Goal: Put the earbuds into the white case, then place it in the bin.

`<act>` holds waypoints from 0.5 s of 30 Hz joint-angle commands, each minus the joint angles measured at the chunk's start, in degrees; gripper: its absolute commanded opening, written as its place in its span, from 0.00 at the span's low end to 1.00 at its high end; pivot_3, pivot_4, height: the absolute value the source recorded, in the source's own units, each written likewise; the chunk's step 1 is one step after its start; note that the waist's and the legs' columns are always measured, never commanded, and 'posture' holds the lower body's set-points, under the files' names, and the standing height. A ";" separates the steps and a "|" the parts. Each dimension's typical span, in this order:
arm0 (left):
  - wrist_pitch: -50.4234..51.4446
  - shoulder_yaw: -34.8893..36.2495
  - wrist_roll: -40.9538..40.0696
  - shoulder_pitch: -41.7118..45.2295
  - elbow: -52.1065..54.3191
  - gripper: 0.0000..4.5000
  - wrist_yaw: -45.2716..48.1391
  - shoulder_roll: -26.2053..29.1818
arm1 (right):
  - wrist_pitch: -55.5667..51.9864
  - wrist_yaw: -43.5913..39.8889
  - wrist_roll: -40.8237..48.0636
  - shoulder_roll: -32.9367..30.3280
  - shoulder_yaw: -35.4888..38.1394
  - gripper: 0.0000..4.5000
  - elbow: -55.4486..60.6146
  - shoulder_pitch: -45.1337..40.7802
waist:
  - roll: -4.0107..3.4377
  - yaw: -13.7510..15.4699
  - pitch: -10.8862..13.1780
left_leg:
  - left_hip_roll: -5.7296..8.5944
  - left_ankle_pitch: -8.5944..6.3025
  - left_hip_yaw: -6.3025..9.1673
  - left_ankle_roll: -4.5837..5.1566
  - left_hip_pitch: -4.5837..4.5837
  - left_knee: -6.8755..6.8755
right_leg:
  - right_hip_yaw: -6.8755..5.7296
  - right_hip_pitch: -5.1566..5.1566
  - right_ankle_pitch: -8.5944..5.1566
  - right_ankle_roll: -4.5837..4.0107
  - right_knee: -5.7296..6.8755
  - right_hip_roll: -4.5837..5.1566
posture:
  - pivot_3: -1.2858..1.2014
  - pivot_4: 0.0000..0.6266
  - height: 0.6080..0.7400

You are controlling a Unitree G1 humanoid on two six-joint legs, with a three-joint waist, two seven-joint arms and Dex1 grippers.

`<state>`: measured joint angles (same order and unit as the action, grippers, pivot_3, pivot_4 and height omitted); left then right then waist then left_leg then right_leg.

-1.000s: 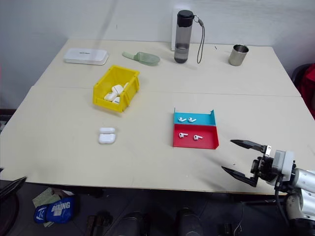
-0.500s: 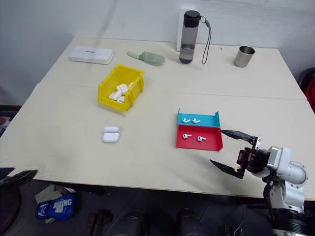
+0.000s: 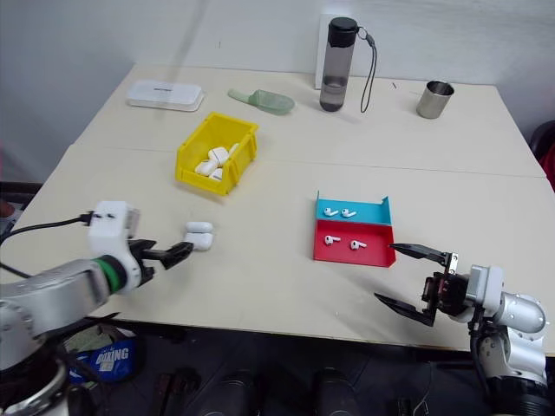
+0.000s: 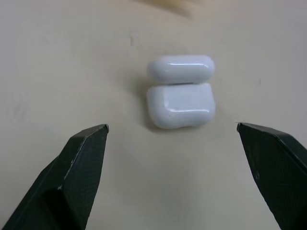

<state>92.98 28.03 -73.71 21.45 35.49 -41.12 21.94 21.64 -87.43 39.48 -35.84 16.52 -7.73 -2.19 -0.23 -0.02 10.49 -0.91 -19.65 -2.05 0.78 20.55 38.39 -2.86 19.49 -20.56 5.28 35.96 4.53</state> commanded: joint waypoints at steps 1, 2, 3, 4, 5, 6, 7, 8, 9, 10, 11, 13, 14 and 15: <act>-0.49 -2.29 -0.73 1.38 0.52 1.00 -6.93 -1.19 | -2.30 1.01 0.82 -1.76 1.18 0.99 5.74 1.23 | 0.00 -0.09 0.00 | -0.01 0.00 0.00 -0.01 0.00 -0.01 | 0.00 0.01 0.00 0.00 0.00 -0.02 | 0.52 0.24 1.00; -0.49 -2.94 -0.65 1.71 0.18 1.00 -8.16 -1.83 | -2.98 1.49 0.89 -1.99 1.33 0.99 6.72 1.64 | 0.00 -0.12 0.00 | -0.02 0.00 -0.01 -0.03 0.00 -0.02 | 0.00 0.01 0.00 0.00 -0.01 -0.05 | 0.52 0.24 1.00; -0.49 -3.54 -0.59 2.09 -0.31 1.00 -9.55 -2.57 | -3.60 1.79 0.96 -2.30 1.52 0.99 7.55 1.92 | 0.00 -0.08 0.00 | -0.03 0.02 -0.01 -0.07 0.00 -0.05 | 0.01 0.02 0.00 0.00 -0.02 -0.08 | 0.52 0.24 1.00; -0.49 -4.60 -0.27 2.64 -0.89 1.00 -10.10 -2.69 | -4.18 2.14 1.06 -2.59 1.70 0.99 8.31 2.16 | 0.00 0.06 0.00 | -0.03 0.04 -0.01 -0.10 0.00 -0.06 | 0.01 0.03 0.00 0.00 -0.02 -0.09 | 0.52 0.24 1.00; -0.49 -5.40 0.31 3.08 -1.34 1.00 -11.05 -3.52 | -4.69 2.40 1.10 -2.88 1.85 0.99 8.90 2.45 | 0.00 0.15 0.00 | -0.04 0.06 0.00 -0.13 -0.01 -0.05 | 0.01 0.02 0.00 0.00 -0.03 -0.09 | 0.52 0.24 1.00; -0.49 -6.71 0.89 3.57 -1.99 1.00 -11.66 -3.61 | -5.10 2.68 1.13 -3.14 2.02 0.99 9.39 2.56 | 0.00 0.21 0.00 | -0.04 0.07 0.00 -0.14 -0.01 -0.02 | 0.01 0.00 0.00 0.00 -0.05 -0.10 | 0.52 0.24 1.00; -0.49 -7.90 1.61 3.94 -2.44 1.00 -12.29 -3.66 | -5.60 3.03 1.21 -3.36 2.26 0.99 9.89 2.65 | 0.00 0.29 0.00 | -0.03 0.08 0.00 -0.13 -0.01 0.00 | 0.01 -0.01 0.00 0.00 -0.07 -0.09 | 0.52 0.24 1.00; -0.49 -8.71 2.19 4.16 -2.90 1.00 -12.84 -3.84 | -6.14 3.37 1.29 -3.58 2.43 0.99 10.44 2.65 | 0.00 0.33 0.00 | -0.03 0.08 0.00 -0.13 -0.01 0.03 | 0.01 -0.01 0.00 0.00 -0.09 -0.09 | 0.52 0.24 1.00; -0.49 -9.22 2.55 4.30 -3.24 1.00 -13.14 -3.97 | -6.60 3.65 1.37 -3.74 2.59 0.99 10.94 2.67 | 0.00 0.39 0.00 | -0.02 0.08 0.00 -0.14 -0.01 0.03 | 0.02 -0.01 0.00 0.00 -0.08 -0.09 | 0.52 0.24 1.00; -0.49 -9.67 3.14 4.51 -3.59 1.00 -13.21 -4.00 | -6.99 3.94 1.44 -3.87 2.68 0.99 11.43 2.73 | 0.00 0.47 0.00 | -0.02 0.08 0.00 -0.13 -0.01 0.04 | 0.02 -0.01 0.00 0.00 -0.08 -0.09 | 0.52 0.24 1.00; -0.49 -9.94 3.61 4.75 -4.19 1.00 -13.08 -4.23 | -7.26 4.19 1.46 -3.92 2.69 0.99 11.75 2.75 | 0.00 0.55 0.00 | -0.02 0.08 0.00 -0.14 0.00 0.03 | 0.02 -0.01 0.00 0.00 -0.08 -0.09 | 0.52 0.24 1.00; -0.49 -11.04 5.16 5.26 -5.40 1.00 -12.41 -4.12 | -7.58 4.48 1.39 -3.74 2.78 0.99 12.28 3.00 | 0.00 0.60 0.00 | -0.02 0.09 0.00 -0.15 -0.01 0.02 | 0.02 0.00 0.00 0.00 -0.09 -0.11 | 0.52 0.24 1.00; -0.49 -11.38 6.25 5.63 -6.10 1.00 -12.04 -4.39 | -7.68 4.64 1.27 -3.56 2.75 0.99 12.49 3.08 | 0.00 0.70 0.00 | -0.02 0.09 -0.01 -0.15 0.00 0.01 | 0.02 0.00 -0.01 0.00 -0.09 -0.11 | 0.52 0.24 1.00; -0.49 -11.60 7.35 5.99 -6.70 1.00 -11.62 -4.62 | -7.73 4.84 1.05 -3.32 2.63 0.99 12.68 3.07 | 0.00 0.74 0.00 | -0.02 0.09 -0.01 -0.15 0.00 0.01 | 0.02 0.00 -0.01 0.00 -0.10 -0.12 | 0.52 0.24 1.00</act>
<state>92.98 16.76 -68.49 26.54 28.88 -53.26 17.53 13.78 -83.03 39.69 -38.76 17.91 2.85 0.66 -0.22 0.73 10.49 -0.93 -19.56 -2.07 0.62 20.54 38.40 -2.84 19.49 -20.56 5.27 35.86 4.41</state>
